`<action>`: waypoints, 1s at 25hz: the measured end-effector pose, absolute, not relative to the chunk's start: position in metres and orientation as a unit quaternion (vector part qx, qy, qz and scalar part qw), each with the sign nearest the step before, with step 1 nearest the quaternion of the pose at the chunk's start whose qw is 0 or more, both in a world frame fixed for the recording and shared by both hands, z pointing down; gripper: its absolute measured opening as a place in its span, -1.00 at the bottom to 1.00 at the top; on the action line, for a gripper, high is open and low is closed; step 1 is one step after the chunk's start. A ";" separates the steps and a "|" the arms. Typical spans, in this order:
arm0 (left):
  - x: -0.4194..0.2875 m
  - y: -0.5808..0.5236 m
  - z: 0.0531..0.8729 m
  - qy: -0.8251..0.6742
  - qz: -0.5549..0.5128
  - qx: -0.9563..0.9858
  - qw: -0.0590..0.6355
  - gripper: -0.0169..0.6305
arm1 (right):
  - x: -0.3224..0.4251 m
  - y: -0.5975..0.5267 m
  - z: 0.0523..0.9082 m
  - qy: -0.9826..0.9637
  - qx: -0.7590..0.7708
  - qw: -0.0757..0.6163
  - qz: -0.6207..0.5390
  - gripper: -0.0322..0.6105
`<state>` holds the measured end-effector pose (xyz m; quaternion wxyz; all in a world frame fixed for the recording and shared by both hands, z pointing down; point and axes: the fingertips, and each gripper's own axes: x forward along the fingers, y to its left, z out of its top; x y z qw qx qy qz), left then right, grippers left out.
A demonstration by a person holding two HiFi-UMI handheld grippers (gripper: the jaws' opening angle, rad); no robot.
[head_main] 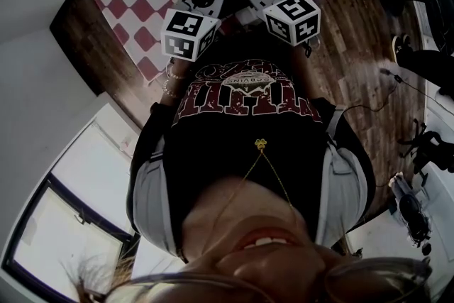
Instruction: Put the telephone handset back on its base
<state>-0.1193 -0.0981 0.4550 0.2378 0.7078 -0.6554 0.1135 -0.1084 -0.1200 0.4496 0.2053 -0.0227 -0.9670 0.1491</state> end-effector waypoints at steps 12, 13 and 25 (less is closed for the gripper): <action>-0.114 -0.098 0.457 -0.646 0.102 0.713 0.253 -0.92 | -0.107 -0.119 0.448 -0.966 -0.020 0.207 0.151 -0.84; -0.113 -0.099 0.456 -0.645 0.099 0.714 0.254 -0.92 | -0.107 -0.119 0.448 -0.966 -0.021 0.208 0.151 -0.84; -0.113 -0.097 0.466 -0.643 0.098 0.713 0.264 -0.92 | -0.107 -0.116 0.454 -0.964 -0.028 0.215 0.152 -0.84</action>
